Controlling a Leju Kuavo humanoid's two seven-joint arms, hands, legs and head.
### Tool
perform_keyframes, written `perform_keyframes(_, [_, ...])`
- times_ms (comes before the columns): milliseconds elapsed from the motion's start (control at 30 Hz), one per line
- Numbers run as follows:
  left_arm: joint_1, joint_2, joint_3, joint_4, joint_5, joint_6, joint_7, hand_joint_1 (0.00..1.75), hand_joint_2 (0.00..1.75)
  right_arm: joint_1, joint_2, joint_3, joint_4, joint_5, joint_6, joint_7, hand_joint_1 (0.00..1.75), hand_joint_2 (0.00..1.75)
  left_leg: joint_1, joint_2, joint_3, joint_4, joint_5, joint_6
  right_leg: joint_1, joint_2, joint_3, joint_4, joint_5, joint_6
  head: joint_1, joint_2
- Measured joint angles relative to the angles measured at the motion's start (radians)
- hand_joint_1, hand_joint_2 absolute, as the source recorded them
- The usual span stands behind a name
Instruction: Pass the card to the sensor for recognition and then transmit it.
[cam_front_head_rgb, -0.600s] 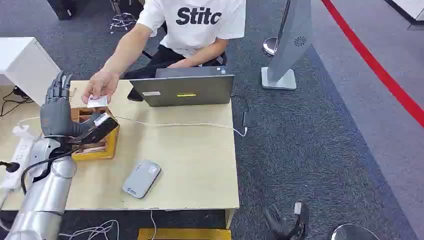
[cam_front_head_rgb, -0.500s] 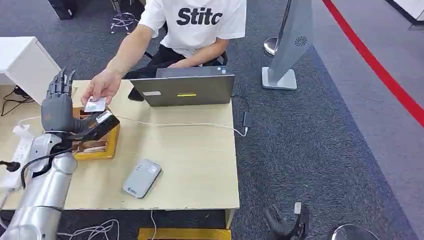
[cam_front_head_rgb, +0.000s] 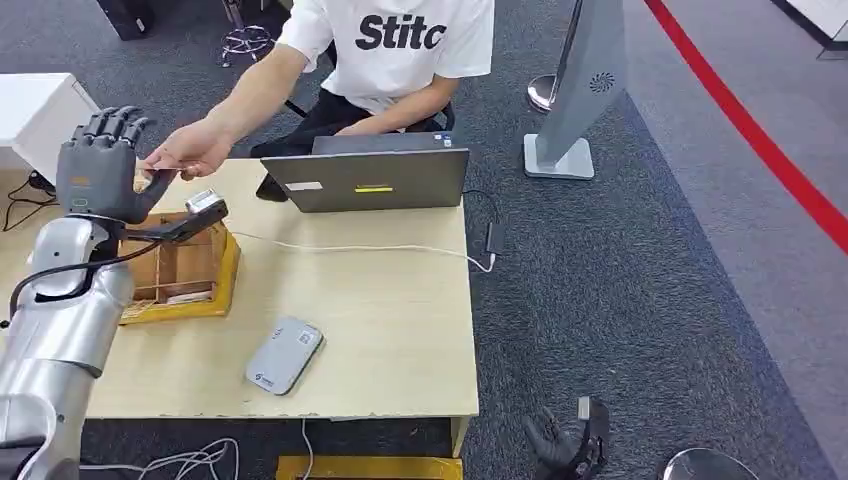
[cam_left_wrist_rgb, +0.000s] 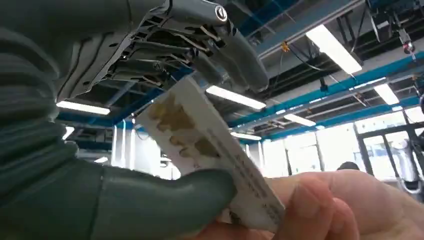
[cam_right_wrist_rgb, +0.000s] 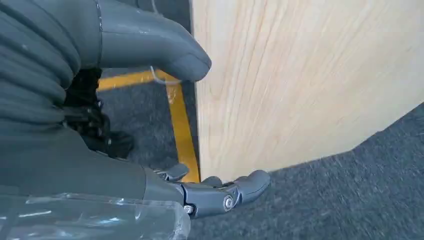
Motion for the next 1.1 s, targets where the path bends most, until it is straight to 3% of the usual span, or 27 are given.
perform_keyframes(233, [-0.038, 0.036, -0.008, 0.055, -0.065, 0.114, 0.019, 1.75, 1.75, -0.002, 0.000, 0.027, 0.003, 0.061, -0.083, -0.032, 0.00, 1.75, 0.000, 0.000, 0.000, 0.000, 0.000, 0.000, 0.000, 0.000, 0.000, 0.000, 0.000, 0.000, 0.000, 0.000])
perform_keyframes(567, [-0.040, 0.048, -0.008, 0.079, -0.063, 0.127, 0.017, 1.75, 1.75, -0.002, 0.001, 0.030, 0.003, 0.063, -0.080, -0.036, 0.00, 1.75, 0.000, 0.000, -0.001, 0.000, 0.001, 0.001, 0.000, -0.001, 0.000, 0.000, 0.001, 0.000, 0.000, 0.000])
perform_keyframes(667, [-0.009, 0.047, -0.008, 0.069, -0.039, 0.164, -0.019, 1.75, 1.75, -0.001, 0.001, 0.030, 0.003, 0.064, -0.090, -0.046, 0.00, 1.75, 0.000, 0.000, -0.001, 0.000, 0.001, 0.001, 0.000, -0.001, 0.000, 0.000, 0.002, 0.000, 0.000, 0.000])
perform_keyframes(733, [0.075, 0.041, -0.007, -0.008, -0.009, 0.175, -0.067, 1.75, 1.75, 0.001, 0.003, 0.030, 0.003, 0.057, -0.099, -0.059, 0.00, 1.75, -0.001, 0.001, 0.001, 0.000, 0.001, 0.001, -0.001, 0.001, 0.000, 0.000, 0.001, 0.000, 0.000, 0.000])
perform_keyframes(867, [0.355, -0.046, 0.019, -0.270, 0.010, 0.182, -0.186, 1.75, 1.75, 0.025, 0.003, 0.026, 0.003, 0.035, -0.101, -0.087, 0.00, 1.75, -0.002, 0.001, 0.000, 0.000, -0.002, 0.003, -0.002, 0.001, 0.000, 0.000, -0.002, 0.003, -0.001, 0.000])
perform_keyframes(1000, [0.508, -0.100, 0.029, -0.411, 0.000, 0.183, -0.196, 1.75, 1.75, 0.037, 0.003, 0.024, 0.003, 0.030, -0.101, -0.094, 0.00, 1.75, -0.002, 0.003, -0.002, 0.000, -0.005, 0.004, -0.002, 0.003, -0.003, -0.001, -0.002, 0.003, 0.003, 0.000])
perform_keyframes(1100, [0.620, -0.148, 0.032, -0.497, -0.005, 0.185, -0.240, 1.75, 1.75, 0.047, 0.002, 0.018, 0.003, 0.022, -0.103, -0.105, 0.00, 1.75, -0.002, 0.002, -0.001, 0.000, -0.006, 0.004, -0.003, 0.001, -0.001, -0.001, -0.003, 0.005, 0.002, 0.000])
